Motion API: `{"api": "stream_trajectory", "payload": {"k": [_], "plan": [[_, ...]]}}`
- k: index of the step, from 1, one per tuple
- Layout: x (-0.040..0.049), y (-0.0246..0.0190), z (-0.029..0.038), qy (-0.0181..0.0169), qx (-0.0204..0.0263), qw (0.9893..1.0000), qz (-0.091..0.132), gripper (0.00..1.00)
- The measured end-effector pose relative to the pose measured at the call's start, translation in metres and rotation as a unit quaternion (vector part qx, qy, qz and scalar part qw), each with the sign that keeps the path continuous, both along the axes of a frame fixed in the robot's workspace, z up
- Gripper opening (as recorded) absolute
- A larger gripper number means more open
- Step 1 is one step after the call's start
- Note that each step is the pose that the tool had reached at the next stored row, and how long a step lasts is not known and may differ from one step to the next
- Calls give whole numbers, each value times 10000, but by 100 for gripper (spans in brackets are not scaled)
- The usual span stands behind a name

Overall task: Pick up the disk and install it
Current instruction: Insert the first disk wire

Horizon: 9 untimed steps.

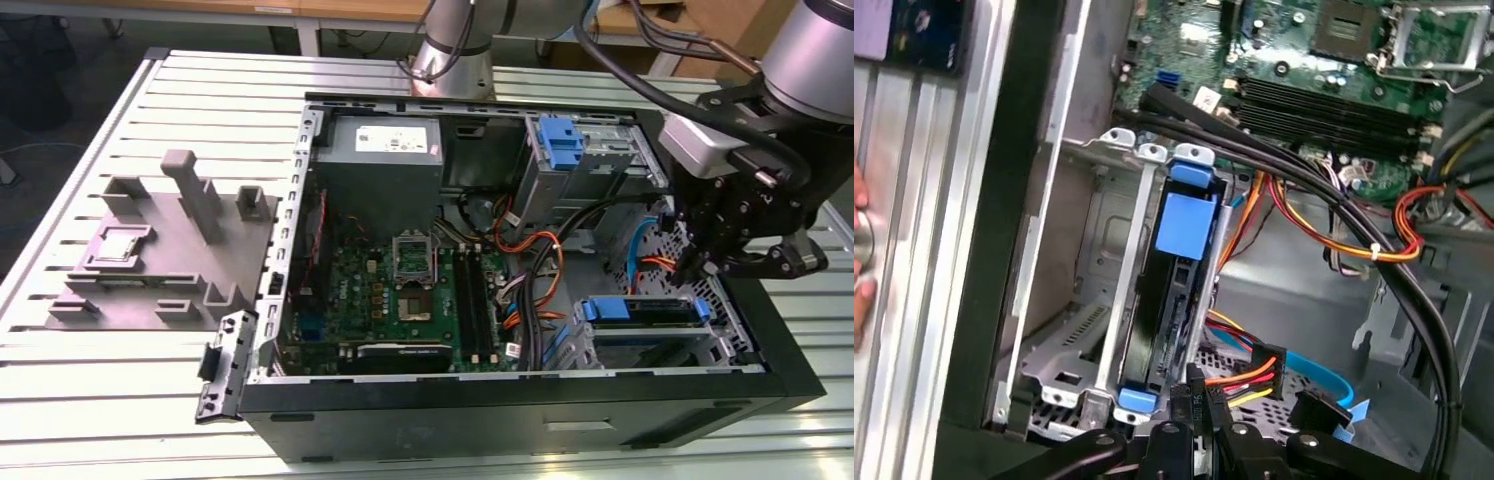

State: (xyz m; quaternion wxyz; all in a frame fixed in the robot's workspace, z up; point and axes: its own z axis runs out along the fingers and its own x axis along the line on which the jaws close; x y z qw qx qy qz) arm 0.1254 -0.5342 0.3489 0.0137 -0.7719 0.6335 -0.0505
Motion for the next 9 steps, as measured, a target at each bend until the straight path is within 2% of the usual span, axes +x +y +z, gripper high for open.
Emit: {"api": "stream_trajectory", "payload": {"k": [4,9], "plan": [[0,0,-4,3,0,9996,-299,17],[0,0,-9,13,0,9979,-644,17]]}}
